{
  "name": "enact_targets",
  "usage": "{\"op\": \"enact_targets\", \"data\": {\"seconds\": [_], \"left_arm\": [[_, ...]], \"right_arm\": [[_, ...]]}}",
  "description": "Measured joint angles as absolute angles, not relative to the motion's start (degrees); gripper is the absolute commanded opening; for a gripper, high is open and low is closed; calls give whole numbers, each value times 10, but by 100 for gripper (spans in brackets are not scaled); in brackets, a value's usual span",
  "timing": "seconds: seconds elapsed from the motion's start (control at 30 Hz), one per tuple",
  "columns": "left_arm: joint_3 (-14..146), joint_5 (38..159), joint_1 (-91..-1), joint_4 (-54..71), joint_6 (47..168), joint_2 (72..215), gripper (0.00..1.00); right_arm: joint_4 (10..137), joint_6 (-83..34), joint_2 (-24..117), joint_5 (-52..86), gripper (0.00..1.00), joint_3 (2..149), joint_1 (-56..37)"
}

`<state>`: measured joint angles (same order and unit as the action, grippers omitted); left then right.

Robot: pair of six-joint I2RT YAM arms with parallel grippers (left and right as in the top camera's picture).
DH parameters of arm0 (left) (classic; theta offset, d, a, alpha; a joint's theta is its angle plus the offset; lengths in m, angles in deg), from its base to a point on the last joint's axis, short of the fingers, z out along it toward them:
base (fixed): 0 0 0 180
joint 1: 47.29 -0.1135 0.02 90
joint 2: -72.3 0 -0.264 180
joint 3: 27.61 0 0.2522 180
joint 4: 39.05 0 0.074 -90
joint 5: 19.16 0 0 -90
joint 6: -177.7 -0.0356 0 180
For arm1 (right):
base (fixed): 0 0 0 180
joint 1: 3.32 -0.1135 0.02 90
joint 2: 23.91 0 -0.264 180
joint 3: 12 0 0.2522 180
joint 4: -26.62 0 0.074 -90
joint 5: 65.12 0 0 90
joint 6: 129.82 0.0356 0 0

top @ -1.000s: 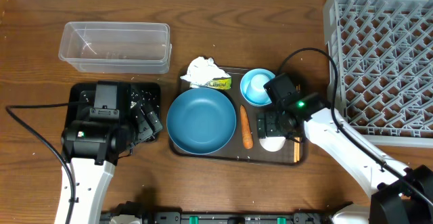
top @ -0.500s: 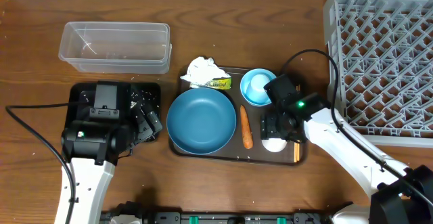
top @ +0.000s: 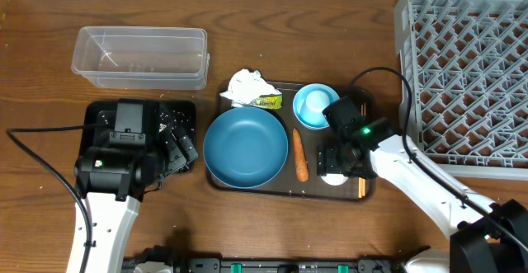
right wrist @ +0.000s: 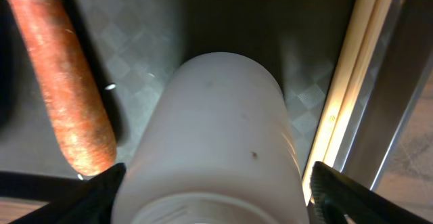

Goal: Sort waste into correct bins and load items into the dishwasher rack
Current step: 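Grasp the white cup with the right gripper and lift, then place the white cup into the grey dish rack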

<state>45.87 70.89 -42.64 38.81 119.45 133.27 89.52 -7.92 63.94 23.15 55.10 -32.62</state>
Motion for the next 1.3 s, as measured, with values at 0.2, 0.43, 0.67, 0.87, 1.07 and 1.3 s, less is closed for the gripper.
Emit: {"op": "enact_targets", "data": {"seconds": [0.2, 0.43, 0.67, 0.87, 1.07, 1.3], "left_arm": [[459, 709, -426, 388, 1194, 1333, 100], [459, 709, -426, 388, 1194, 1333, 100], [459, 709, -426, 388, 1194, 1333, 99], [459, 709, -426, 388, 1194, 1333, 100], [459, 709, -426, 388, 1194, 1333, 99], [459, 709, -426, 388, 1194, 1333, 100]], "right_arm": [[893, -73, 639, 234, 63, 550, -326], [921, -73, 634, 245, 59, 563, -326], [997, -88, 571, 286, 61, 652, -314], [1020, -111, 510, 352, 65, 728, -232], [957, -168, 493, 369, 66, 769, -74], [851, -221, 512, 319, 68, 771, 134]]}}
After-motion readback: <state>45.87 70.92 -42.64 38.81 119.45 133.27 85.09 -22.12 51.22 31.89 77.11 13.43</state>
